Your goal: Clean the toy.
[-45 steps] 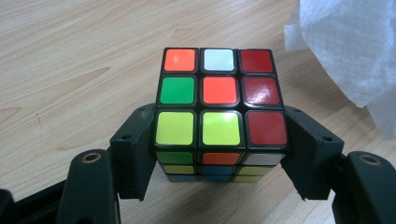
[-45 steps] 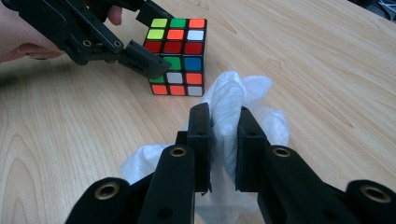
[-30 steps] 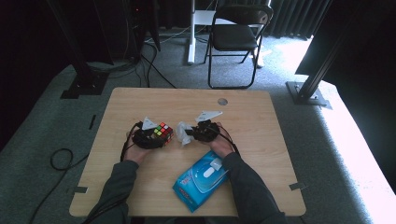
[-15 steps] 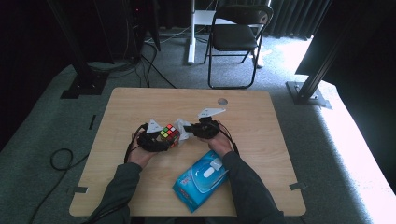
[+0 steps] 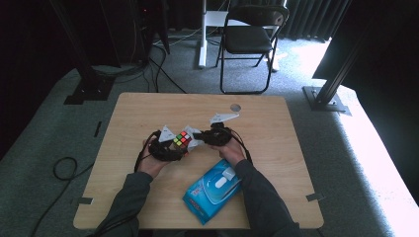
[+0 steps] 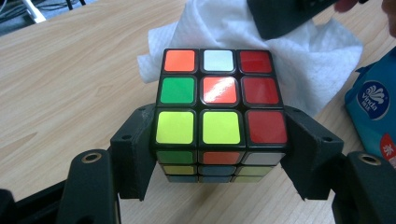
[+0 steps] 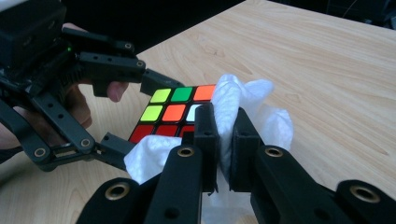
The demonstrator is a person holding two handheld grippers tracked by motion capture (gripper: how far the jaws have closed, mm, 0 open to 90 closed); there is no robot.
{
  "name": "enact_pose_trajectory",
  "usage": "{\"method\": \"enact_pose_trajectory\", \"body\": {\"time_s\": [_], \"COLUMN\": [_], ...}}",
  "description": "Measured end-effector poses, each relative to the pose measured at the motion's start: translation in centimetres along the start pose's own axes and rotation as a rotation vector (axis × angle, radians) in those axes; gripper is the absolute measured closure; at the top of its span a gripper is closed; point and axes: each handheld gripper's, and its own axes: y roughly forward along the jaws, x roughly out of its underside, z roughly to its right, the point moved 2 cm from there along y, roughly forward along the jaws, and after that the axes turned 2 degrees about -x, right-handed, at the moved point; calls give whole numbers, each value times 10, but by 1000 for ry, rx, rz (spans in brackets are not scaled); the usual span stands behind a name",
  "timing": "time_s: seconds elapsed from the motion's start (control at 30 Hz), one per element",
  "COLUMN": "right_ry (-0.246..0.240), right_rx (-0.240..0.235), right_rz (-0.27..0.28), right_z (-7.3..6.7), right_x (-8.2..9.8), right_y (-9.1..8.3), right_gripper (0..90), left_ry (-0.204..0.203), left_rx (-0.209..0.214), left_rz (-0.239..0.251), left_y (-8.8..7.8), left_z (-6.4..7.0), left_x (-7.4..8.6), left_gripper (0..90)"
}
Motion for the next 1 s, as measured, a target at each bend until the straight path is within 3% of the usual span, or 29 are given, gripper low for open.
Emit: {"method": "enact_pose_trajectory", "body": {"time_s": [0.4, 1.0], "right_ry": [-10, -5], "right_rx": [18, 25], "right_rz": [-44, -19], "right_z": [2, 2], "right_x": [3, -7], "right_y": [3, 3], "right_gripper": [851, 851], "left_ry": [13, 71], "left_rx": [2, 35], "left_rz": [10, 6], "left_y": [-3, 0], "left_z": [3, 18], "left_x": [-2, -6], "left_gripper": [344, 344]}}
